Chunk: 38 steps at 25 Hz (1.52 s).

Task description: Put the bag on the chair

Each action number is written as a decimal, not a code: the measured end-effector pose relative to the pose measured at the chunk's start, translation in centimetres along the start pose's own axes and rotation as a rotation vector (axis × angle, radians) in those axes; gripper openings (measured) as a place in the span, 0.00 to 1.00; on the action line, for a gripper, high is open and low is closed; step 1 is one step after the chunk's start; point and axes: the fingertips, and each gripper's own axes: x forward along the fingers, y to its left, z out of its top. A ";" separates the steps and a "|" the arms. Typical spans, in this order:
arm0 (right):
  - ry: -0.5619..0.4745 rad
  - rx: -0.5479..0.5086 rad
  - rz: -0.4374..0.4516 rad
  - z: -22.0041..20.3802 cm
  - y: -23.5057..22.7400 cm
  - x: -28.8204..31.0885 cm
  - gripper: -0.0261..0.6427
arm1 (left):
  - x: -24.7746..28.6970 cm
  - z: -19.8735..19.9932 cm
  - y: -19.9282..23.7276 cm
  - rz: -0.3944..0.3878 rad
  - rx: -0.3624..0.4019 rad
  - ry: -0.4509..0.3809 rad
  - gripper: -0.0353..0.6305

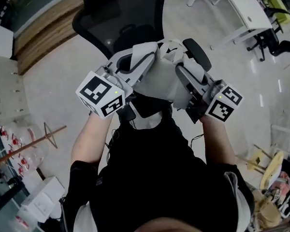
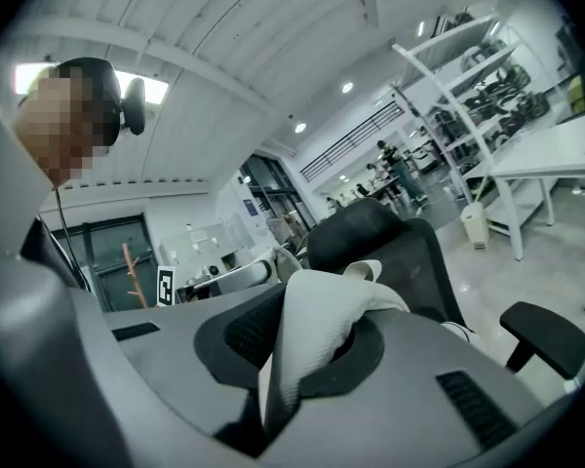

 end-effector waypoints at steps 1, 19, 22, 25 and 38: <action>-0.036 0.016 -0.054 -0.3 -0.3 0.1 0.11 | 0.2 -0.4 0.2 -0.061 0.005 0.031 0.13; -0.128 0.093 -0.244 -1.3 -3.2 0.0 0.11 | 6.4 -2.5 3.1 -0.272 -0.025 0.154 0.13; -0.124 0.087 -0.250 -1.2 -3.1 0.1 0.11 | 6.8 -2.2 3.3 -0.282 -0.007 0.143 0.13; -0.106 0.093 -0.250 -1.8 -2.8 0.5 0.11 | 6.3 -2.4 3.6 -0.286 0.023 0.142 0.13; 0.067 0.278 -0.175 -15.8 2.5 6.6 0.12 | -7.8 -12.9 6.8 -0.238 -0.011 0.300 0.17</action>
